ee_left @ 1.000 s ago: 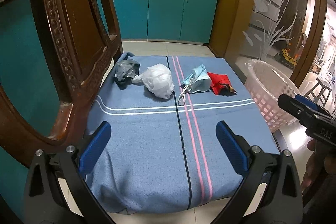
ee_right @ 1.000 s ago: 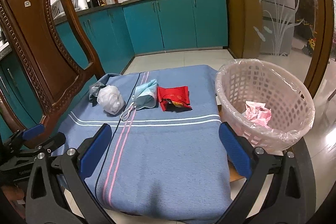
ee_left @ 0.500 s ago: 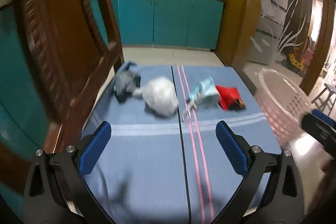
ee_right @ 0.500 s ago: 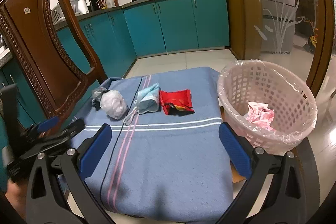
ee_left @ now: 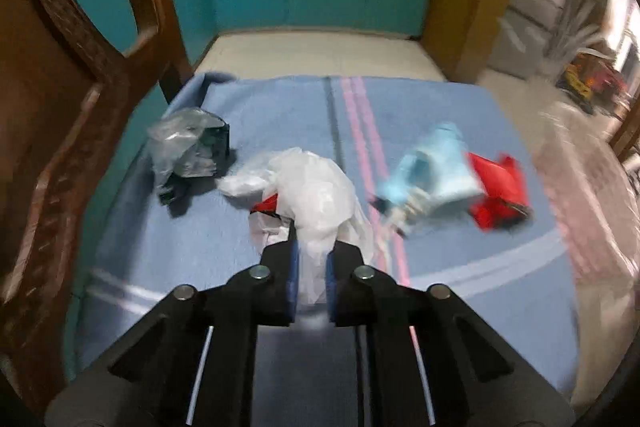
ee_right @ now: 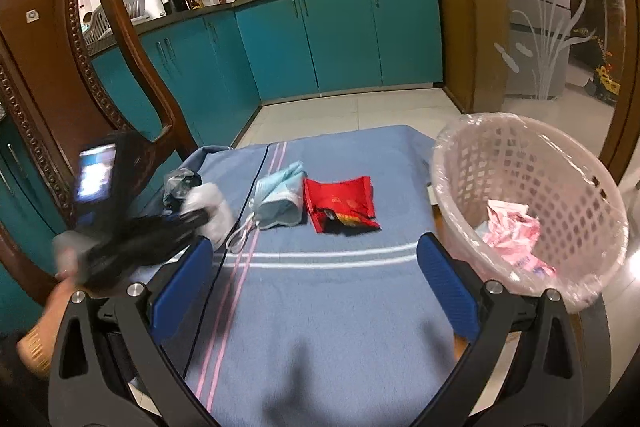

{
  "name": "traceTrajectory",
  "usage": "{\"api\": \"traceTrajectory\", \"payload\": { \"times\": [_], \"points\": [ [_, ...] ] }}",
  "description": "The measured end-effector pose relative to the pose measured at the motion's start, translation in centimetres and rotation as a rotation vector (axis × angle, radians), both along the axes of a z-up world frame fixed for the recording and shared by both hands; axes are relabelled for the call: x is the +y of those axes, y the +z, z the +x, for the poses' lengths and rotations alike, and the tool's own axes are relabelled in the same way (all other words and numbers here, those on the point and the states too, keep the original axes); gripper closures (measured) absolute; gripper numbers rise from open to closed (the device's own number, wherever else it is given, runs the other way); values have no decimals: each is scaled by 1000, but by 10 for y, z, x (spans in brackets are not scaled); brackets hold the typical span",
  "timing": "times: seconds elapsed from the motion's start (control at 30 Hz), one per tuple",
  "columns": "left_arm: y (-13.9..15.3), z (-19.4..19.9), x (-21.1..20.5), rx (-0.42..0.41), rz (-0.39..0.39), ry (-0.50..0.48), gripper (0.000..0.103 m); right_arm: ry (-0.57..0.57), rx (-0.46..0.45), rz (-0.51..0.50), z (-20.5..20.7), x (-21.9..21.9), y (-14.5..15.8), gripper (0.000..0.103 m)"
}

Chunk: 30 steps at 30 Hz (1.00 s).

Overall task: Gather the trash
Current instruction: 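Grasp the white plastic bag with the left tool, then grasp the red packet with the right tool while the left tool holds the white bag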

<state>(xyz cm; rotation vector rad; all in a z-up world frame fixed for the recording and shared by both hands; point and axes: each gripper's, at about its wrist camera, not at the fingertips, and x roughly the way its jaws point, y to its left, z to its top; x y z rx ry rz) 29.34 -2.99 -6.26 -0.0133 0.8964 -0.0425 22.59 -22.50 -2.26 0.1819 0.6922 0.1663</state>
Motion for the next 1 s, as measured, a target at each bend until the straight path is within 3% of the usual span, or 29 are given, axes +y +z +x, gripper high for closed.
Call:
{"api": "traceTrajectory", "payload": {
  "times": [0.13,0.23,0.33,0.47,0.53,0.57,0.6,0.63,0.67,0.7,1.0],
  "points": [
    [60,-82,2,-168,-11,-83,92,-40,18,-87,32,6,-19,4],
    [93,-130,8,-244,-70,-121,92,-69,83,-142,66,6,-47,5],
    [100,-161,9,-305,-76,-130,92,-75,89,-157,87,8,-55,6],
    [91,-163,10,-274,-84,-140,92,-38,92,-179,106,17,-61,7],
    [91,-162,15,-269,-84,-132,92,-11,137,-177,118,20,-71,23],
    [91,-162,20,-266,-90,-124,92,21,182,-156,124,21,-78,47],
    [91,-161,26,-260,-103,-113,92,40,205,-144,125,21,-82,62],
    [92,-162,27,-257,-108,-108,92,51,209,-142,124,21,-82,69],
    [92,-159,31,-253,-108,-103,92,59,212,-152,120,21,-80,87],
    [91,-155,34,-252,-104,-99,92,62,210,-149,113,19,-75,96],
    [86,-144,39,-222,-137,-91,91,113,74,-44,-3,0,7,97]
  ]
}}
